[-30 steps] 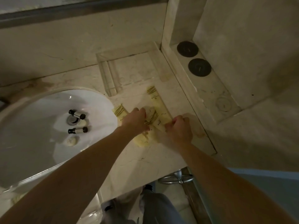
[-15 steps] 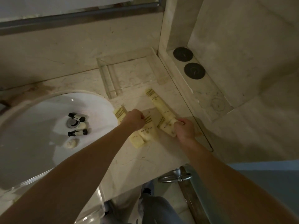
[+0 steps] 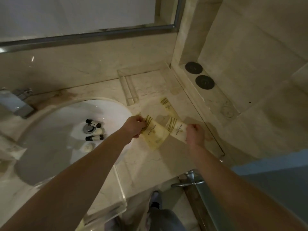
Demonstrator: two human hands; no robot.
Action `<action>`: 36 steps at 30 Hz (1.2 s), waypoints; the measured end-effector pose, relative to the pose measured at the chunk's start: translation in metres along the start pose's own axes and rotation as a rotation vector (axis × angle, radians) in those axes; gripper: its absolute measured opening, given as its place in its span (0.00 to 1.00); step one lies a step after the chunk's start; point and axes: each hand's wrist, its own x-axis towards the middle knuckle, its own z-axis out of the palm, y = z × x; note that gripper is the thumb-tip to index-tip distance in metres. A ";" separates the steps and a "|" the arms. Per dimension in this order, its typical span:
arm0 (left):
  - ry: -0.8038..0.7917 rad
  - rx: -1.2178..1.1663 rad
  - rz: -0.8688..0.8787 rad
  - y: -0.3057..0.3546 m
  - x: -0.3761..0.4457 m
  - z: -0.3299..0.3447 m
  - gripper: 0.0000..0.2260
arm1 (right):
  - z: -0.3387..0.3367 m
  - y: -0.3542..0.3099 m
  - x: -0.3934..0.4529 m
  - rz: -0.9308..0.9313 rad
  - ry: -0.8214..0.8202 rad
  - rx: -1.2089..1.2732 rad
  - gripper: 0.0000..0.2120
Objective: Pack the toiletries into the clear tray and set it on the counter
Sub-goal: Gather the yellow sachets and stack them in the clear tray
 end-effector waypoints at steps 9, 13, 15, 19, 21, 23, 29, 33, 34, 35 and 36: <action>0.114 -0.084 0.024 -0.033 -0.048 -0.083 0.07 | 0.049 -0.018 -0.059 -0.067 -0.235 0.082 0.09; 0.285 -0.111 0.086 -0.072 -0.077 -0.136 0.07 | 0.079 -0.013 -0.086 -0.109 -0.357 -0.014 0.08; 0.329 -0.152 0.095 -0.092 -0.091 -0.162 0.09 | 0.094 -0.011 -0.100 -0.148 -0.431 -0.110 0.07; 0.317 -0.184 0.078 -0.134 -0.123 -0.198 0.09 | 0.119 0.003 -0.132 -0.271 -0.544 -0.320 0.10; 0.308 -0.192 0.091 -0.151 -0.138 -0.208 0.09 | 0.130 0.010 -0.152 -0.386 -0.632 -0.436 0.08; 0.279 -0.240 0.115 -0.164 -0.152 -0.218 0.11 | 0.141 0.018 -0.171 -0.492 -0.685 -0.543 0.07; 0.236 -0.243 0.101 -0.194 -0.182 -0.227 0.14 | 0.157 0.051 -0.210 -0.557 -0.834 -0.829 0.06; 0.233 -0.158 0.088 -0.205 -0.189 -0.222 0.15 | 0.151 0.064 -0.213 -0.561 -0.841 -0.995 0.05; 0.231 -0.125 0.077 -0.207 -0.189 -0.219 0.15 | 0.150 0.066 -0.212 -0.580 -0.846 -1.039 0.05; 0.236 -0.077 0.065 -0.209 -0.189 -0.216 0.16 | 0.149 0.067 -0.212 -0.603 -0.853 -1.080 0.05; 0.248 0.000 0.048 -0.210 -0.189 -0.213 0.16 | 0.148 0.068 -0.211 -0.628 -0.860 -1.122 0.05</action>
